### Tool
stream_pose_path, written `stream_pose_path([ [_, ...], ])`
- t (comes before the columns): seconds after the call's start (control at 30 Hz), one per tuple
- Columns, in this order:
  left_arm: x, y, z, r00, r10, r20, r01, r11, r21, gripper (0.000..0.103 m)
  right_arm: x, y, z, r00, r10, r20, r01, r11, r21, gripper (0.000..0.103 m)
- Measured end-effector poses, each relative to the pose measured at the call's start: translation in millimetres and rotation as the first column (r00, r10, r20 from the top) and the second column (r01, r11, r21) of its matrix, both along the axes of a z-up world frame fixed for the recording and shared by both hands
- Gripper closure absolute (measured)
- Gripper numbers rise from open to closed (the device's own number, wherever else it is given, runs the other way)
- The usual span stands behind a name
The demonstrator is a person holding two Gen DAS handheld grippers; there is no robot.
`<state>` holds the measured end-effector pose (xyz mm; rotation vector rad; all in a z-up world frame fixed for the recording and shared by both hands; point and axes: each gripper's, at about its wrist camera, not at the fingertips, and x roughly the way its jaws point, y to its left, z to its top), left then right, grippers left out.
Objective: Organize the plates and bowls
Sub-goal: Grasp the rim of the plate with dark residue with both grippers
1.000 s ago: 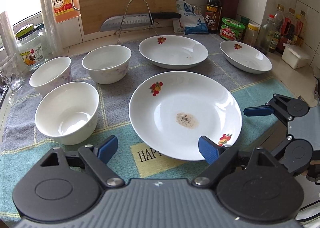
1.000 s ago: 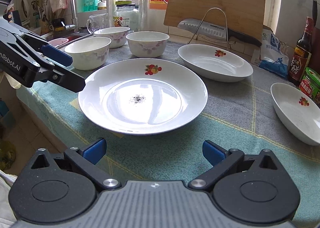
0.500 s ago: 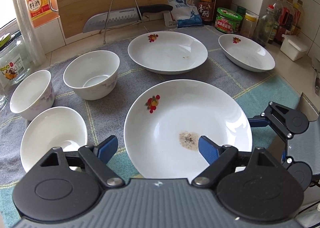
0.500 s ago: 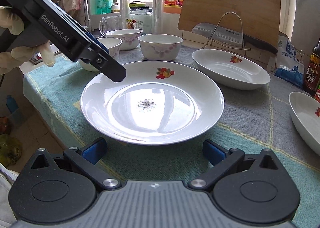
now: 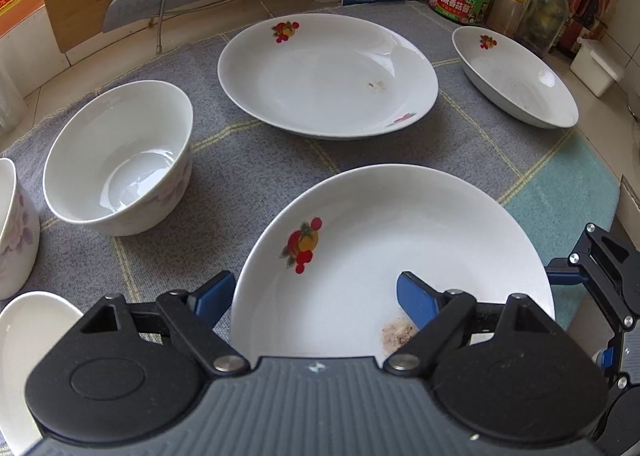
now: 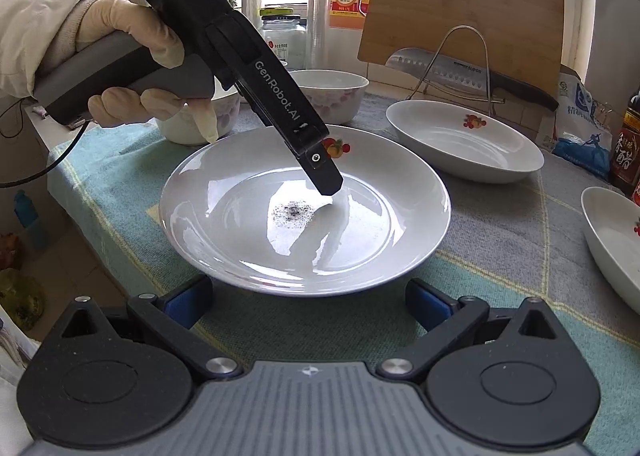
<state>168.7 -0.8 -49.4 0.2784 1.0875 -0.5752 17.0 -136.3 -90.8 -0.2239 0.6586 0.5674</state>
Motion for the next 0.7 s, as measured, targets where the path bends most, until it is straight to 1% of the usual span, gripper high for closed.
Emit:
stream_pose_path([
  [0.17, 8, -3, -1, 0.998, -0.037, -0.052, 0.034, 0.998, -0.051, 0.009, 2, 1, 1, 1.0, 0.002, -0.011, -0.002, 1.0, -0.009, 0.0],
  [0.2, 10, -4, -2, 0.997, -0.04, -0.062, 0.037, 0.998, -0.057, 0.006, 2, 2, 1, 1.0, 0.002, -0.012, -0.002, 1.0, -0.01, 0.0],
  [0.33, 15, -4, -3, 0.996, -0.032, -0.087, 0.026, 0.997, -0.072, 0.001, 3, 2, 1, 1.0, 0.005, -0.021, -0.005, 1.0, -0.016, 0.0],
  [0.7, 19, -5, -4, 0.991, -0.082, -0.106, 0.077, 0.996, -0.054, 0.001, 5, 4, 2, 1.0, 0.004, -0.025, -0.005, 1.0, -0.02, 0.0],
])
